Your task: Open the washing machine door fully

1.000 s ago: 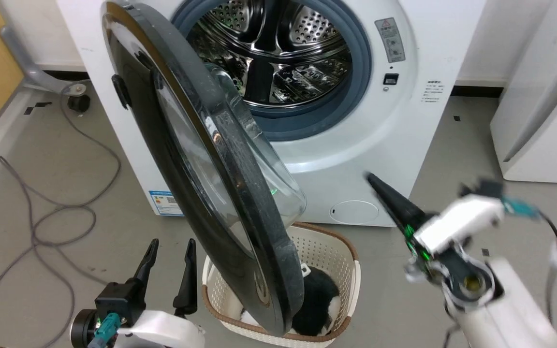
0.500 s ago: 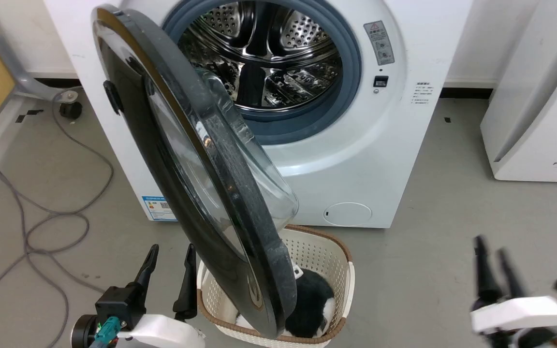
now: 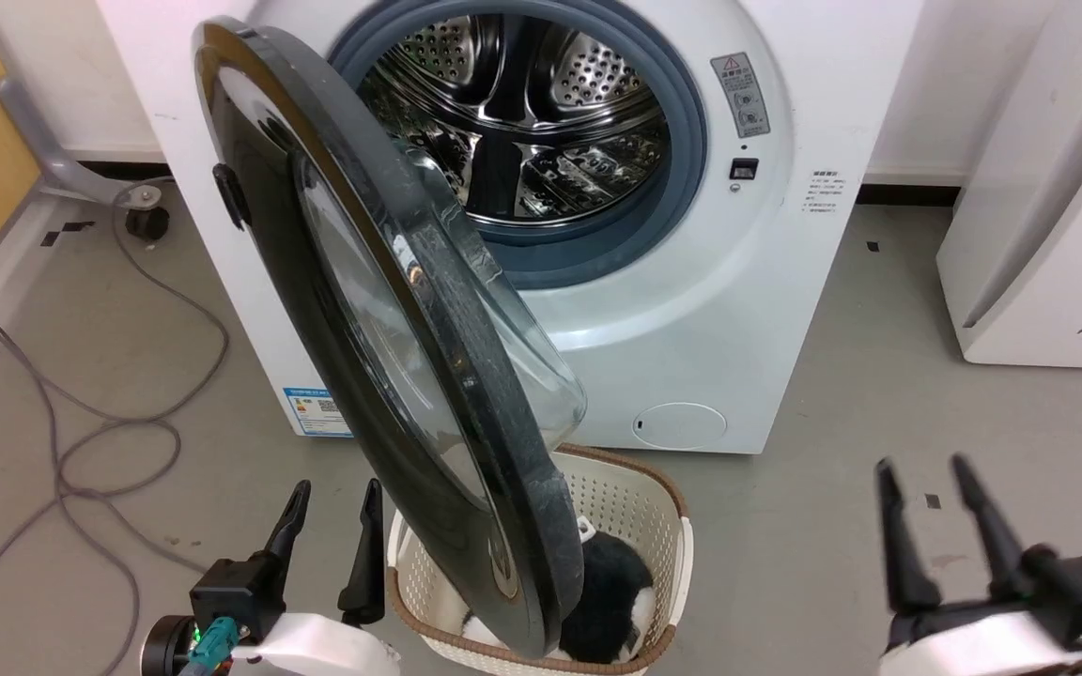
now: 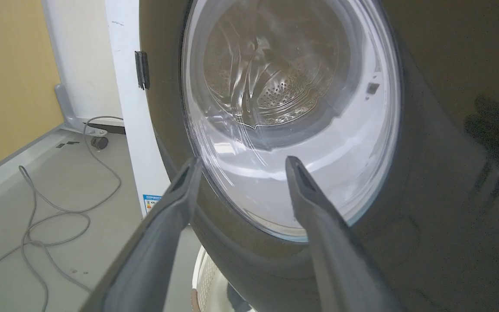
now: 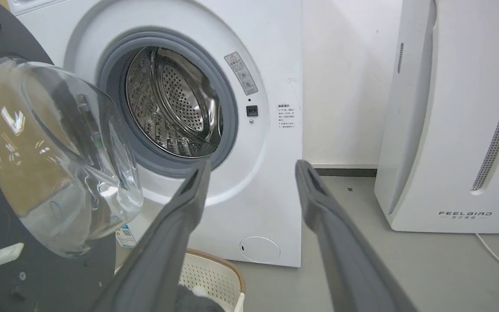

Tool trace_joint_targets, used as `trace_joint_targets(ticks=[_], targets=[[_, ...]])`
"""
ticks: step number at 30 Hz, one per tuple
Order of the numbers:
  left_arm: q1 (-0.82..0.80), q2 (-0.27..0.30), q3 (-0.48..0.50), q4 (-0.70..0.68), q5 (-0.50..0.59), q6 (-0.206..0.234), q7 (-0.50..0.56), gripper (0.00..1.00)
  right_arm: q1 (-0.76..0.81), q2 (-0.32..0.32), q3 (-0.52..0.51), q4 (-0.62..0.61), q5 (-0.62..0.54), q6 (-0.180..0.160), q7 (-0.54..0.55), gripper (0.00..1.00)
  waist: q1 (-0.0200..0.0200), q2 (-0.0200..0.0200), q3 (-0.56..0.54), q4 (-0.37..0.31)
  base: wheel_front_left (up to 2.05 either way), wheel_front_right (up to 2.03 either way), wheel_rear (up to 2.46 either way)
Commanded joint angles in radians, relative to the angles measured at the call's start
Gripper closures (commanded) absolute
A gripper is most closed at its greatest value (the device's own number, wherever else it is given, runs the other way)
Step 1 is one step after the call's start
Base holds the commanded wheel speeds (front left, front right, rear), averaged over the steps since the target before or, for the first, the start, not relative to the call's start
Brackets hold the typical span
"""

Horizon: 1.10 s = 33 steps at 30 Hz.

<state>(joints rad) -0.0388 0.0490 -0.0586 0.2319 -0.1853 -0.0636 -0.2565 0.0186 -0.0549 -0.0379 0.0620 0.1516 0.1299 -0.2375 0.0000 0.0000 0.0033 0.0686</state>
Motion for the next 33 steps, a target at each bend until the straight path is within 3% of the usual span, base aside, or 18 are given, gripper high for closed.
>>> trace_joint_targets(ticks=[1,8,9,10,11,23,33], targets=[[0.018,0.001,-0.001,0.003,0.006,0.0,-0.005,0.0,0.022,0.004,0.01,-0.004,-0.001,0.001,0.007,0.0,0.0,0.0,-0.001,0.002,0.0,0.0,0.0],[0.019,0.001,-0.003,0.006,0.02,0.002,-0.005,0.0,0.063,0.005,0.016,0.049,0.021,0.001,0.025,0.0,0.0,0.0,-0.008,0.008,0.0,0.0,0.0],[0.019,0.001,-0.003,0.007,0.022,0.002,-0.005,0.16,0.065,0.005,0.017,0.057,0.023,0.001,0.024,0.0,0.0,0.0,-0.008,0.007,0.0,0.0,0.0],[0.019,0.001,-0.003,0.008,0.025,0.003,-0.005,0.63,0.066,0.005,0.018,0.065,0.028,0.001,0.022,0.0,0.0,0.0,-0.009,0.006,0.0,0.0,0.0],[0.019,0.001,-0.002,0.01,0.028,0.003,-0.005,1.0,0.065,0.005,0.019,0.071,0.03,0.001,0.021,0.0,0.0,0.0,-0.01,0.005,0.0,0.0,0.0],[0.014,0.003,0.013,-0.031,0.068,0.018,-0.005,1.0,0.051,0.005,0.023,0.101,0.016,0.001,0.012,0.0,0.0,0.0,-0.017,-0.003,0.0,0.0,0.0],[-0.027,0.009,0.034,-0.221,0.096,0.043,-0.005,1.0,0.055,0.005,0.01,0.101,0.009,0.001,0.009,0.0,0.0,0.0,-0.019,-0.001,0.0,0.0,0.0]])
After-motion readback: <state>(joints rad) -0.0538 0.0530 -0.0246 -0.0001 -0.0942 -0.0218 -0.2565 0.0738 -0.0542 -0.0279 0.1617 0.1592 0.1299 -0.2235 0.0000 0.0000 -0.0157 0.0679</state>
